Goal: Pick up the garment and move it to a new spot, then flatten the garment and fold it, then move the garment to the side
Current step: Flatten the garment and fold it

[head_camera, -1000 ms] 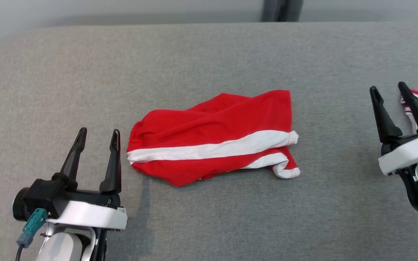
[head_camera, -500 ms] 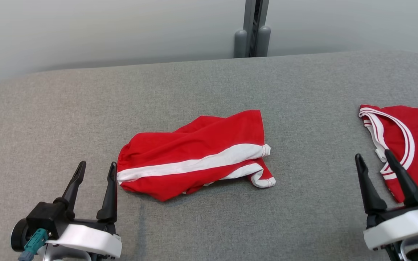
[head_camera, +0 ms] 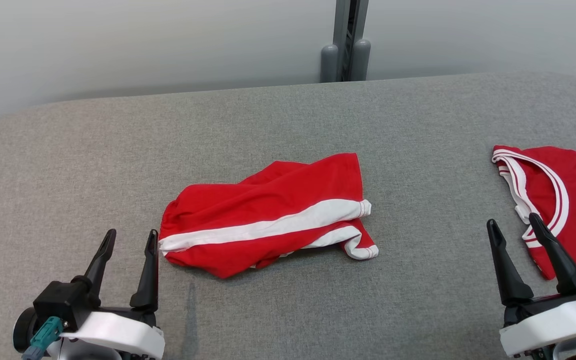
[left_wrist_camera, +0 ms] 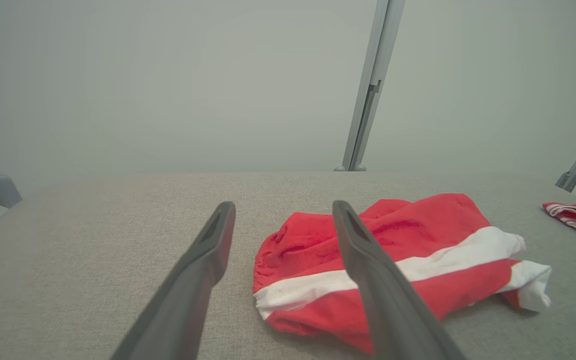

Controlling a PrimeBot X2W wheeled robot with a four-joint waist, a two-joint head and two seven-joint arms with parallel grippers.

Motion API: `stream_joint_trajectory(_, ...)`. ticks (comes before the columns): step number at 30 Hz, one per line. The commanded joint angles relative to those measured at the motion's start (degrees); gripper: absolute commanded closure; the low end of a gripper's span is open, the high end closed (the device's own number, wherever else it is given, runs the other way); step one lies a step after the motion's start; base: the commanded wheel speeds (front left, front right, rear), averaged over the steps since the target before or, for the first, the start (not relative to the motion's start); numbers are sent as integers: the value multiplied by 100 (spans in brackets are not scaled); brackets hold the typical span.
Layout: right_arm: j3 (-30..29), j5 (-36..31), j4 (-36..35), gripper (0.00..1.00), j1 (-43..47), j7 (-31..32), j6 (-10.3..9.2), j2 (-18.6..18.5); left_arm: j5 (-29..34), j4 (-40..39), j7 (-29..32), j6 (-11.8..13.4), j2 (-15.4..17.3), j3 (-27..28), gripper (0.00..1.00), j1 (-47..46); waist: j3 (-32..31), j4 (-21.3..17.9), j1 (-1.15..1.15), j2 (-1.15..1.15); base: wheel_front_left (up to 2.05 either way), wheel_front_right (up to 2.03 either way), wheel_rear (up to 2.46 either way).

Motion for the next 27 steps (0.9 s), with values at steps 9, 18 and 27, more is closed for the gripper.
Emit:
stream_joint_trajectory(9,68,27,-93,0,-110,40,-2,-16,-472,292,327,-226,-51,29,0,-303,209,-102,0,-1,0,0,0)
stream_joint_trajectory(18,175,40,20,0,-240,-69,-2,29,-1372,1553,1398,-700,7,140,0,-921,514,-331,0,-1,0,0,0)
stream_joint_trajectory(27,206,112,152,0,-327,-105,-2,33,-1759,2513,1714,-1076,84,191,42,-1432,683,-426,0,-1,0,0,0)
